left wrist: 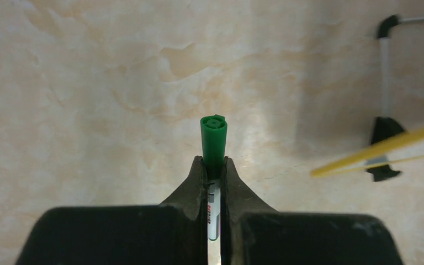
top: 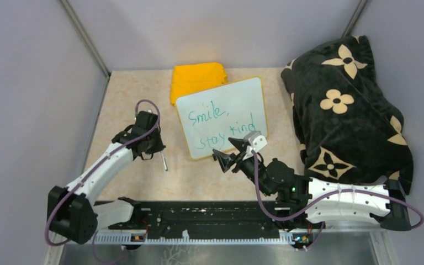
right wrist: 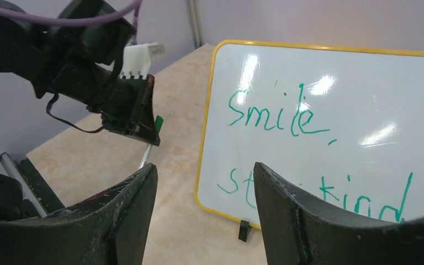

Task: Write a sentence on the whiteboard
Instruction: Place the whiteboard marker at the center of the board.

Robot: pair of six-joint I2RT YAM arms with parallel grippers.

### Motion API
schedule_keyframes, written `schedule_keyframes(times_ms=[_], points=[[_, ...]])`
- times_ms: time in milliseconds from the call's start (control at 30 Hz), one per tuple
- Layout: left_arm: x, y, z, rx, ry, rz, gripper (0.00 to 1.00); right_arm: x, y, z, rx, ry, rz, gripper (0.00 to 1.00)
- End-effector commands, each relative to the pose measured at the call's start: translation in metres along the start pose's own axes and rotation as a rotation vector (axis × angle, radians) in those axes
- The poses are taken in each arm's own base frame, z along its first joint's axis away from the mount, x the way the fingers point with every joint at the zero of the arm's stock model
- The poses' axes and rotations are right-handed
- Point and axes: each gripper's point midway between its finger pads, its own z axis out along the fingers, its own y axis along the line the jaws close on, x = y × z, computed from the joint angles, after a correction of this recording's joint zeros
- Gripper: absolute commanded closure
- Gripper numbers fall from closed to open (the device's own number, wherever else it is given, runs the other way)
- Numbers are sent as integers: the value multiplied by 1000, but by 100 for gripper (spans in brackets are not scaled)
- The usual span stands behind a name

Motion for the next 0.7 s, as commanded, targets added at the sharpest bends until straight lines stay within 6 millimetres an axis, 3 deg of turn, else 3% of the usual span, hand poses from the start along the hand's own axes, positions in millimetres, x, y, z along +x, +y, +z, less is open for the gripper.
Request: schedule_keyframes(times_ms=[0,100,367,667], points=[[32,21,34,-57,141,24,100,-3,-2,2,14,15,3,37],[49,18,50,-14,196,9,99,2,1,4,6,37,2,37],[65,20,74,-29,292,42,89,6,0,5,22,50,1,37],[68,20,81,-27,298,46,83,10,-4,4,40,61,-3,37]])
